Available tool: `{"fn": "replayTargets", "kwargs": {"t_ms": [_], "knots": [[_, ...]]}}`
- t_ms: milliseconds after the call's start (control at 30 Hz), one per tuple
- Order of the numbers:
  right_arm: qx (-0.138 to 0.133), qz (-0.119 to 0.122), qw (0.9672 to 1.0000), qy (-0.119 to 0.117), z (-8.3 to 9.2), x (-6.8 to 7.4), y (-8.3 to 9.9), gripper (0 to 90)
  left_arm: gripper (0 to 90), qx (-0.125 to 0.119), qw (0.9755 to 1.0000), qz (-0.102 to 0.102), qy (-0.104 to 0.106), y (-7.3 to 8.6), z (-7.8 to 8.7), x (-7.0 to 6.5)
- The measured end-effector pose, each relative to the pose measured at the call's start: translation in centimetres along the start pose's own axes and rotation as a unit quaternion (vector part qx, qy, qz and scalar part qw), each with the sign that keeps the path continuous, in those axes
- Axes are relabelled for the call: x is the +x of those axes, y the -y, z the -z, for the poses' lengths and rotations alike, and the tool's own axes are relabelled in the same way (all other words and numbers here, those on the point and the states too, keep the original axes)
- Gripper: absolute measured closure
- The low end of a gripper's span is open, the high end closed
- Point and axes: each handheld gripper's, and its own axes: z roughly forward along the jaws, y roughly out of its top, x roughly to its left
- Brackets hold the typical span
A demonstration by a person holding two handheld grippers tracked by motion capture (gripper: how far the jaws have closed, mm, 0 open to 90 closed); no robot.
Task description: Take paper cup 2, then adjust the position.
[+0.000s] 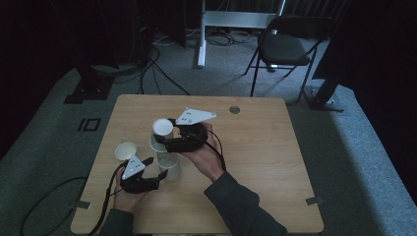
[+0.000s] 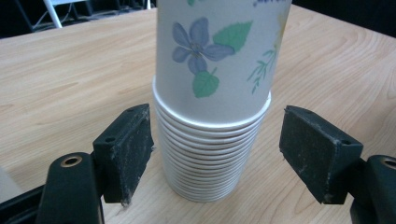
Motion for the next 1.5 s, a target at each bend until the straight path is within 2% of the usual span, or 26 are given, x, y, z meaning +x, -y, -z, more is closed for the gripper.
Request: {"fn": "replayTargets", "kwargs": {"t_ms": [267, 433, 700, 867, 1067, 1200, 1300, 1500], "knots": [[-0.004, -0.001, 1.0, 0.001, -0.3, -0.3, -1.4, 33.3, 32.1, -0.021, 0.9996, 0.013, -0.012, 0.0, 1.2, 0.8], [-0.008, -0.011, 0.9999, -0.004, -0.6, -0.4, -1.4, 33.3, 32.9, -0.032, 0.9991, 0.019, -0.021, -0.2, 1.6, 1.0], [-0.01, -0.013, 0.9999, 0.005, -0.9, -0.8, -1.6, 33.3, 33.8, -0.048, 0.9975, 0.042, -0.031, -0.5, 2.6, 1.9], [-0.007, -0.018, 0.9997, 0.013, -1.3, -1.4, -1.6, 33.2, 37.3, -0.056, 0.9966, 0.049, -0.035, -0.7, 3.0, 2.3], [-0.003, -0.022, 0.9995, 0.022, -2.0, -2.1, -1.4, 33.2, 39.1, -0.062, 0.9963, 0.048, -0.035, -1.1, 3.2, 2.5], [0.001, -0.023, 0.9995, 0.023, -2.4, -2.3, -1.3, 33.2, 39.8, -0.079, 0.9949, 0.052, -0.034, -1.4, 3.6, 2.7], [0.003, -0.023, 0.9995, 0.021, -2.6, -2.3, -1.4, 33.2, 40.2, -0.089, 0.9941, 0.055, -0.028, -1.6, 3.8, 3.0], [0.005, -0.019, 0.9997, 0.014, -3.3, -1.8, -1.8, 33.2, 42.8, -0.096, 0.9939, 0.047, -0.026, -2.2, 4.0, 3.1]]}}
